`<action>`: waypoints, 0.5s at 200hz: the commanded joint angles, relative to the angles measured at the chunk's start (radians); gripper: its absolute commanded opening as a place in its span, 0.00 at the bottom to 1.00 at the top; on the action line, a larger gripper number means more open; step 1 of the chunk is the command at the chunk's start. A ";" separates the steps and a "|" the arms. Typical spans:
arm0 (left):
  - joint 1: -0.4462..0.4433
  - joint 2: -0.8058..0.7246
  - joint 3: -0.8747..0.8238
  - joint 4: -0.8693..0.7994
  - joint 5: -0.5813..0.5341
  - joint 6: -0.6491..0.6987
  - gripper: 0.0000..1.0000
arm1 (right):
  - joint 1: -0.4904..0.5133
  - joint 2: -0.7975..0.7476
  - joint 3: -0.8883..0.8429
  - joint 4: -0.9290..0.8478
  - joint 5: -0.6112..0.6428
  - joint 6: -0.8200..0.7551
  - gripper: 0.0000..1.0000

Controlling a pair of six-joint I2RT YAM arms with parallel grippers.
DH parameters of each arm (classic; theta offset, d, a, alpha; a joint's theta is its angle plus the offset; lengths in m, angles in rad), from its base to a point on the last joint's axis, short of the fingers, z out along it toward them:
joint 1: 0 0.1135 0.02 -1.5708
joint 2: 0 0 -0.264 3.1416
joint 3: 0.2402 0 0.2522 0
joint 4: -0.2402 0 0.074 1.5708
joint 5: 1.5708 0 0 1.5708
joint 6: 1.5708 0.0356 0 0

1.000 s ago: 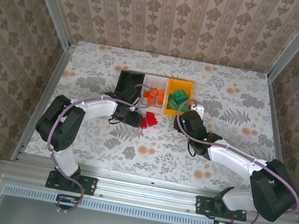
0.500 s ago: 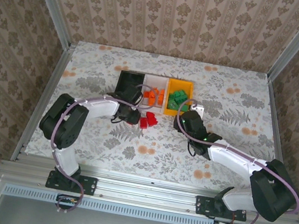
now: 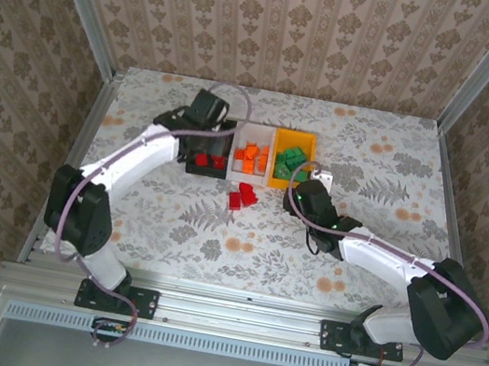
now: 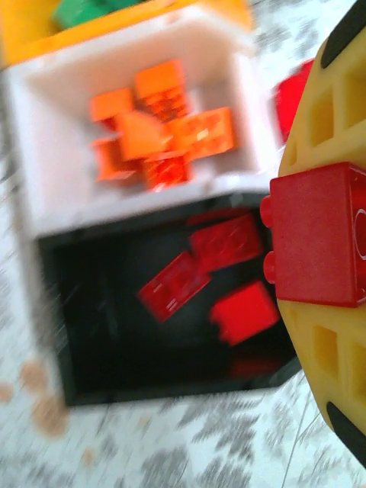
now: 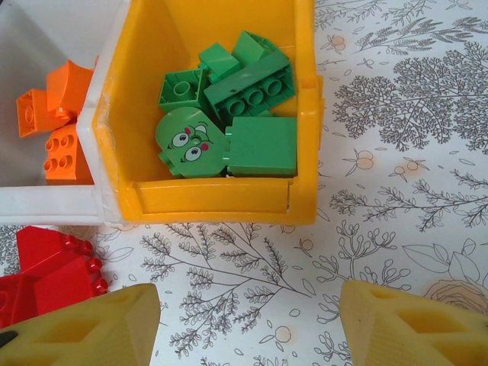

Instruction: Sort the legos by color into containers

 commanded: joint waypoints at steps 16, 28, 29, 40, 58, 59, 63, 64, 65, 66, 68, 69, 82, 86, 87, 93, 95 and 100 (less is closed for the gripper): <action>0.087 0.241 0.218 -0.189 0.001 -0.055 0.36 | 0.001 0.013 0.027 0.013 -0.008 -0.002 0.65; 0.089 0.299 0.271 -0.196 0.022 -0.056 0.36 | 0.001 0.012 0.029 0.010 -0.009 -0.003 0.66; 0.089 0.303 0.275 -0.198 0.021 -0.057 0.36 | 0.001 0.012 0.028 0.010 -0.009 -0.003 0.66; 0.089 0.350 0.322 -0.214 0.028 -0.057 0.36 | 0.001 0.009 0.027 0.012 -0.019 -0.005 0.68; 0.089 0.405 0.379 -0.232 0.039 -0.062 0.37 | 0.003 0.008 0.027 0.015 -0.021 -0.003 0.76; 0.088 0.408 0.381 -0.232 0.040 -0.062 0.37 | 0.003 0.008 0.027 0.015 -0.021 -0.003 0.76; 0.088 0.415 0.388 -0.232 0.043 -0.062 0.38 | 0.003 0.009 0.027 0.013 -0.022 -0.003 0.77; 0.089 0.417 0.391 -0.232 0.043 -0.062 0.38 | 0.003 0.009 0.027 0.014 -0.021 -0.003 0.77; 0.089 0.419 0.392 -0.233 0.044 -0.062 0.38 | 0.003 0.009 0.027 0.014 -0.021 -0.003 0.77; 0.089 0.421 0.393 -0.233 0.045 -0.064 0.38 | 0.003 0.009 0.027 0.014 -0.021 -0.003 0.77; 0.089 0.424 0.396 -0.234 0.046 -0.065 0.39 | 0.003 0.009 0.027 0.013 -0.022 -0.003 0.78; 0.089 0.426 0.399 -0.234 0.047 -0.065 0.39 | 0.003 0.009 0.027 0.013 -0.021 -0.003 0.78; 0.087 0.441 0.415 -0.238 0.057 -0.066 0.41 | 0.003 0.009 0.027 0.012 -0.022 -0.002 0.80; 0.087 0.445 0.419 -0.239 0.060 -0.066 0.43 | 0.003 0.009 0.028 0.011 -0.023 -0.002 0.81; 0.086 0.446 0.420 -0.240 0.060 -0.066 0.44 | 0.003 0.009 0.028 0.011 -0.022 -0.002 0.81; 0.086 0.447 0.425 -0.243 0.064 -0.066 0.48 | 0.004 0.009 0.029 0.011 -0.023 -0.002 0.81; 0.086 0.448 0.427 -0.245 0.064 -0.066 0.50 | 0.004 0.009 0.029 0.011 -0.022 -0.002 0.81; 0.086 0.447 0.430 -0.251 0.064 -0.069 0.57 | 0.004 0.008 0.029 0.011 -0.023 -0.002 0.82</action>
